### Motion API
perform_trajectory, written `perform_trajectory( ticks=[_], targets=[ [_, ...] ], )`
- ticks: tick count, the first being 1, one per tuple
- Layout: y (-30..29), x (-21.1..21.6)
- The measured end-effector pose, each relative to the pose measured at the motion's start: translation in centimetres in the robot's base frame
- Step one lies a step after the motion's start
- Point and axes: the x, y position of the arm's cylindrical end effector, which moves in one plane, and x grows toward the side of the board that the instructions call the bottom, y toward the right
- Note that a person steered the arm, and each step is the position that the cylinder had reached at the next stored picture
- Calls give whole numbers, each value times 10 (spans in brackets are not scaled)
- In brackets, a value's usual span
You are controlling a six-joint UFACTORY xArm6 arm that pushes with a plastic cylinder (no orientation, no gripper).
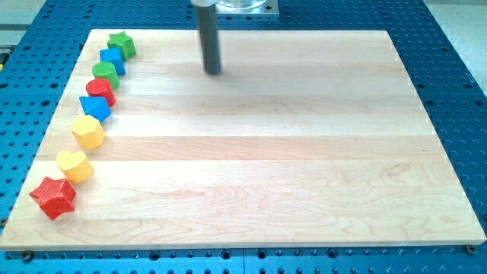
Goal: Place the arm at the top left of the green star
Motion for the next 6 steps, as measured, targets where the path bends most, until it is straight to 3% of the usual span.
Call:
perform_trajectory(
  ticks=[1,2,6],
  targets=[
    [17,-54],
    [-25,-93],
    [-90,-94]
  ],
)
